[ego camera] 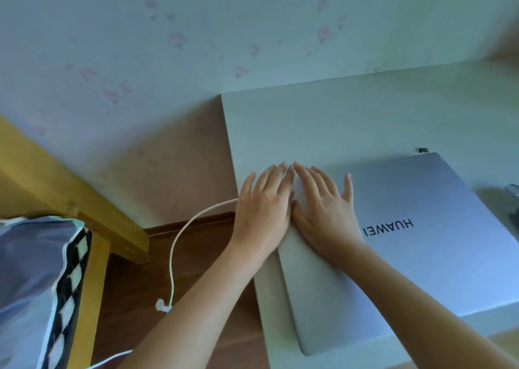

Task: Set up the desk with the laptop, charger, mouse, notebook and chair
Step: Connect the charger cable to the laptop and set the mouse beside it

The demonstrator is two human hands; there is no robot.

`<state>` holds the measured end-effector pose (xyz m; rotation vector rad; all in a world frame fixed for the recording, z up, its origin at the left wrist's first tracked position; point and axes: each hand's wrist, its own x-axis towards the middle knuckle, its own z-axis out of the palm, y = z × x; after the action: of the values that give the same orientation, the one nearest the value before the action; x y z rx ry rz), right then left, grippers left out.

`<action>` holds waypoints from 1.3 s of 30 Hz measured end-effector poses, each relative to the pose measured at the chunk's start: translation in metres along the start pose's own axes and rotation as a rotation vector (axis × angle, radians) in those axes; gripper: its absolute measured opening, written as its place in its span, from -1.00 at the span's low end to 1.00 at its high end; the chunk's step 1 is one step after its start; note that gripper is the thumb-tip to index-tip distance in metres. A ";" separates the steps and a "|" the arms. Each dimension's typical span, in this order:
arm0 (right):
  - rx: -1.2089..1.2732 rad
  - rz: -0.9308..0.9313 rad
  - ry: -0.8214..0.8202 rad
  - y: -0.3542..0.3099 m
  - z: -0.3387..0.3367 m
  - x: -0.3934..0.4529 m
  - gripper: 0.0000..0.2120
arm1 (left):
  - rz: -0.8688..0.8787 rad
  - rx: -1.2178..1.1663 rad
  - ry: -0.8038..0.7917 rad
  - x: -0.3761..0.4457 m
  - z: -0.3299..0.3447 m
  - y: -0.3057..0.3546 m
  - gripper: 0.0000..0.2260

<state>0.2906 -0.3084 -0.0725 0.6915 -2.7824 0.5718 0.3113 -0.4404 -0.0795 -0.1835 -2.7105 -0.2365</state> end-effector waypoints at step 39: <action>-0.077 0.348 0.065 0.232 -0.061 0.039 -0.73 | 0.056 -0.134 -0.111 0.140 0.100 0.162 -0.55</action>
<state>0.1505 -0.1099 -0.0792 0.1682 -2.8612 0.5315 0.1713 -0.2497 -0.0898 -0.3200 -2.7951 -0.4032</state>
